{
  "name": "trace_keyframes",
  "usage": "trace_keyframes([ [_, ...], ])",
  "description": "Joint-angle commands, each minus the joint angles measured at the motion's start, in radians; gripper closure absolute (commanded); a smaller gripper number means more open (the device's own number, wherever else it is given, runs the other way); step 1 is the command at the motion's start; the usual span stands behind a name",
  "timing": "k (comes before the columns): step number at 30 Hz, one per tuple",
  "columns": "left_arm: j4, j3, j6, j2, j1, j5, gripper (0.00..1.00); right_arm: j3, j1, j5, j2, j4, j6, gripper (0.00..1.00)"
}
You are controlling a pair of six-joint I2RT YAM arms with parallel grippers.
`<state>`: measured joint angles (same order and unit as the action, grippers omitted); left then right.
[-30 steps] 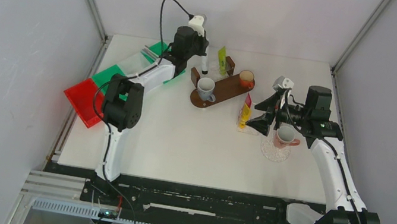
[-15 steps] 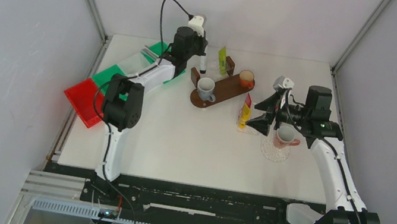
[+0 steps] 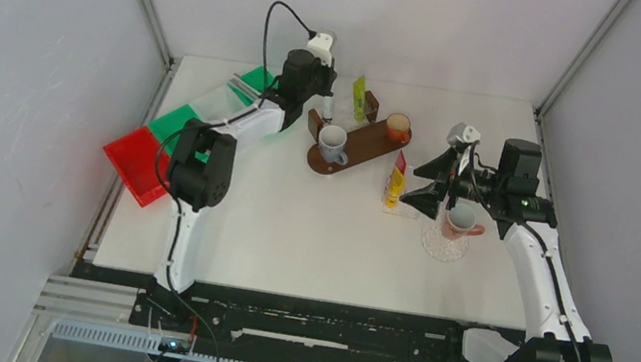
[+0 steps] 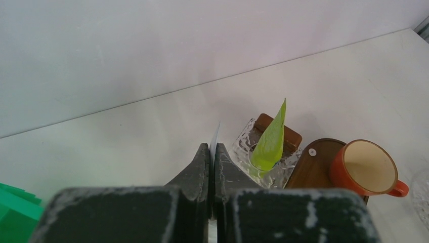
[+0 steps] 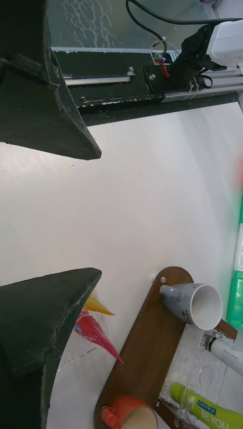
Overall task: Prepare toiletry sets of a toothbrush and toothpaste on the tray
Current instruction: Place the toothpaste in the toothpaste holder.
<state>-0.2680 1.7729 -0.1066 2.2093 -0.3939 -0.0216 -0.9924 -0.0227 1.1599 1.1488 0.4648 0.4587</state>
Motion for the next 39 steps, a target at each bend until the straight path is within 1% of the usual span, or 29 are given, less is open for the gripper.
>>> trace_keyframes([
  [1,-0.048,0.007,0.015,0.004,-0.004,-0.037,1.0,-0.031,0.016,0.027,0.005,-0.023,0.005,0.14],
  [5,-0.018,0.014,0.017,0.011,-0.003,-0.063,0.99,-0.031,0.023,0.026,0.002,-0.02,0.009,0.14],
  [8,0.021,0.033,0.017,0.018,-0.002,-0.083,0.96,-0.031,0.023,0.027,-0.003,-0.018,0.013,0.14],
  [9,0.029,0.035,0.016,0.018,-0.001,-0.089,0.94,-0.031,0.024,0.026,-0.006,-0.017,0.014,0.14],
  [11,0.031,0.028,0.007,0.014,0.001,-0.093,0.86,-0.032,0.025,0.029,-0.008,-0.016,0.016,0.14],
  [14,0.028,0.016,-0.007,0.006,0.007,-0.093,0.8,-0.031,0.027,0.032,-0.015,-0.015,0.017,0.14],
  [17,0.021,0.004,-0.015,-0.004,0.011,-0.086,0.68,-0.031,0.029,0.034,-0.019,-0.015,0.02,0.14],
  [18,0.014,-0.004,-0.017,-0.01,0.015,-0.084,0.66,-0.031,0.029,0.036,-0.021,-0.014,0.02,0.14],
  [21,-0.039,-0.046,-0.035,-0.051,0.02,-0.089,0.64,-0.03,0.033,0.039,-0.023,-0.012,0.02,0.14],
  [24,-0.132,-0.132,-0.05,-0.117,0.024,-0.092,0.52,-0.031,0.035,0.041,-0.024,-0.012,0.021,0.14],
  [27,-0.222,-0.227,-0.064,-0.179,0.027,-0.091,0.46,-0.03,0.035,0.044,-0.023,-0.009,0.024,0.14],
  [30,-0.267,-0.273,-0.072,-0.217,0.033,-0.096,0.43,-0.031,0.035,0.047,-0.021,-0.009,0.025,0.14],
  [39,-0.374,-0.387,-0.107,-0.311,0.065,-0.078,0.39,-0.03,0.035,0.052,-0.024,-0.006,0.027,0.14],
])
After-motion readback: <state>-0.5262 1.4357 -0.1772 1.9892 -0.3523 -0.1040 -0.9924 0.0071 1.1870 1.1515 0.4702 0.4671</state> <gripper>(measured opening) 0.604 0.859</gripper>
